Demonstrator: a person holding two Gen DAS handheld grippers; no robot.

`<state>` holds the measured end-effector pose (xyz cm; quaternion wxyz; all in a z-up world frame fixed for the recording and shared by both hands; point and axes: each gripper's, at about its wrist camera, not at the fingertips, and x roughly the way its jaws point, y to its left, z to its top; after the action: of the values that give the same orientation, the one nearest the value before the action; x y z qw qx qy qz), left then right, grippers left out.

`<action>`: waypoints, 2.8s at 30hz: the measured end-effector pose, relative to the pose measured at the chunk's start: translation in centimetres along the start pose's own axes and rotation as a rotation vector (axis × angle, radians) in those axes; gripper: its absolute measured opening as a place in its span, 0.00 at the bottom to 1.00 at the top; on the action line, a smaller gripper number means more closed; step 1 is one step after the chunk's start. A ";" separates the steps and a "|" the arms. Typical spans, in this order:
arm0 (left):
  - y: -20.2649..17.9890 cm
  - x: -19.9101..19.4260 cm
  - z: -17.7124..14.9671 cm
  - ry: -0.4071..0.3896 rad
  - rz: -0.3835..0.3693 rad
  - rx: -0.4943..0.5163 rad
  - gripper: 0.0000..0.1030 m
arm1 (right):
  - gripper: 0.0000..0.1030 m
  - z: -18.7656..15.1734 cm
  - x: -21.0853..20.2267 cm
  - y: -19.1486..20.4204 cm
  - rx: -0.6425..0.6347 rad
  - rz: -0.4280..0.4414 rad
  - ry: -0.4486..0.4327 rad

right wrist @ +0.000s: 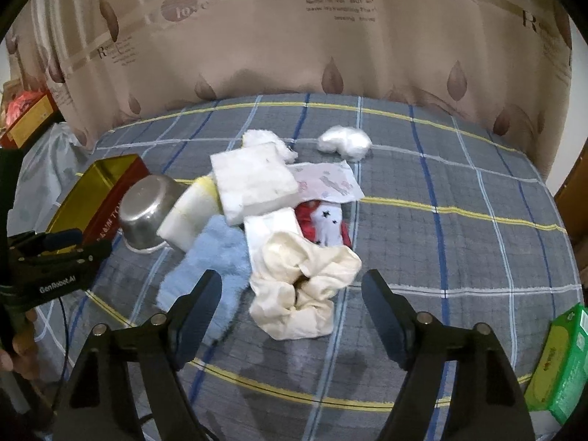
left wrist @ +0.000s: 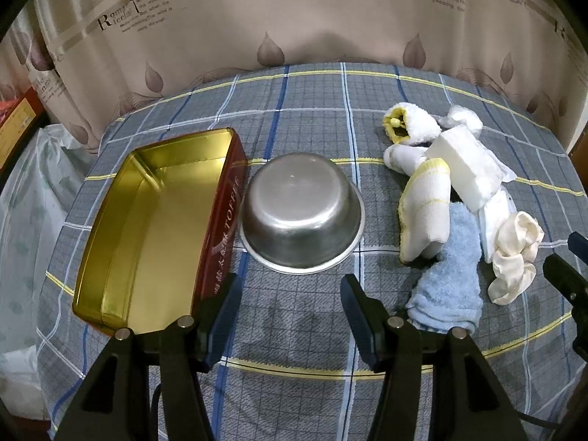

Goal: Organize soft objects
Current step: 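Grasp the cream cloth with the right tool, then grasp the white sock with yellow band with the left tool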

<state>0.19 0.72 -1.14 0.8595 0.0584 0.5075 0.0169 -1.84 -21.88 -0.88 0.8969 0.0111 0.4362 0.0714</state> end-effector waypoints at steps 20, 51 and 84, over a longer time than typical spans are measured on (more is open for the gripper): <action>-0.9 0.4 0.5 -0.015 -0.072 0.028 0.56 | 0.62 -0.8 5.8 -0.3 -0.023 0.012 0.106; -6.3 1.6 5.7 0.080 -0.279 0.157 0.56 | 0.15 -3.1 4.9 -4.2 0.115 0.080 0.081; -5.4 2.5 6.0 0.089 -0.311 0.142 0.20 | 0.21 -3.2 5.3 -4.5 0.126 0.100 0.099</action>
<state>6.46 -4.90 -1.09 0.8221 0.0389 0.5481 -0.1494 -0.57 -25.73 -7.35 0.8671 0.0860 0.4825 0.0891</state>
